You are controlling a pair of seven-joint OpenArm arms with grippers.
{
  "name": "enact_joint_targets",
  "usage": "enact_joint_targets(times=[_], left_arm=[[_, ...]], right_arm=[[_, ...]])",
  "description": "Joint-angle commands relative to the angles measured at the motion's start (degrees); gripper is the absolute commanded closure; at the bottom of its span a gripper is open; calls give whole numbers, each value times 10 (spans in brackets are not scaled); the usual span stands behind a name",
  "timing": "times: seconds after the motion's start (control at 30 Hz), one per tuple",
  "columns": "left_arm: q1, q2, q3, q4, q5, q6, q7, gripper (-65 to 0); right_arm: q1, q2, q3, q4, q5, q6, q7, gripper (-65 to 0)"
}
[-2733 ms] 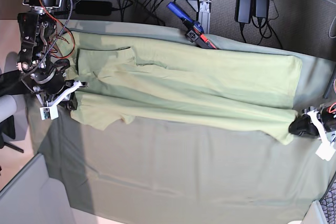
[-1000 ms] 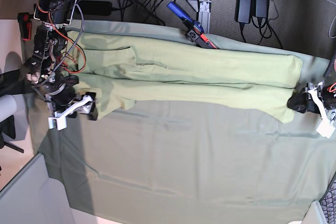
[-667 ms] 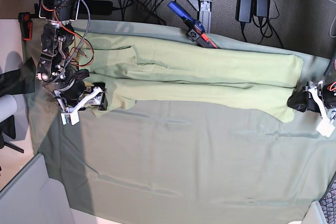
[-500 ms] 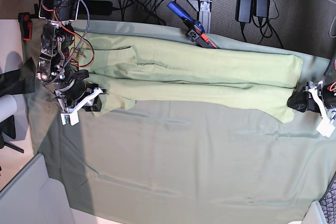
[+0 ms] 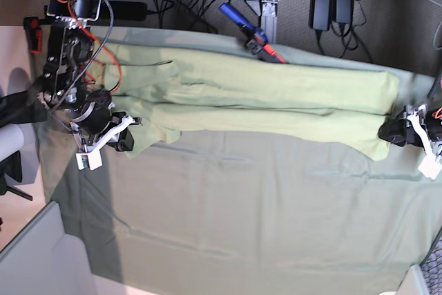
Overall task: Fold the T-shirt properly
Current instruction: 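Open both grippers and reposition the right gripper at the collar end, then grasp the ends of the folded shirt strip with both grippers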
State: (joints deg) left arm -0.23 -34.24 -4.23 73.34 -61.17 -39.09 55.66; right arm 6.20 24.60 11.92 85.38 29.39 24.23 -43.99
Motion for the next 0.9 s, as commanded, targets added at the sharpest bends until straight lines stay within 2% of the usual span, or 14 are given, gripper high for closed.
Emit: enact_joint_targets(times=[0.0, 0.17, 0.43, 0.73, 0.87], left_arm=[[-5, -12, -5, 9, -12, -9, -10, -320], [0, -12, -13, 9, -12, -9, 2, -320], [39, -17, -56, 9, -42, -9, 4, -320], [53, -17, -67, 9, -55, -9, 8, -320], [53, -16, -67, 9, -61, -9, 7, -320]], right_arm=[[-3, 11, 17, 28, 8, 0, 6, 0], [-69, 11, 82, 102, 37, 0, -1, 0], [-163, 9, 157, 143, 78, 0, -2, 0], [-222, 9, 163, 148, 90, 0, -10, 0], [-223, -8, 163, 148, 79, 0, -6, 0]])
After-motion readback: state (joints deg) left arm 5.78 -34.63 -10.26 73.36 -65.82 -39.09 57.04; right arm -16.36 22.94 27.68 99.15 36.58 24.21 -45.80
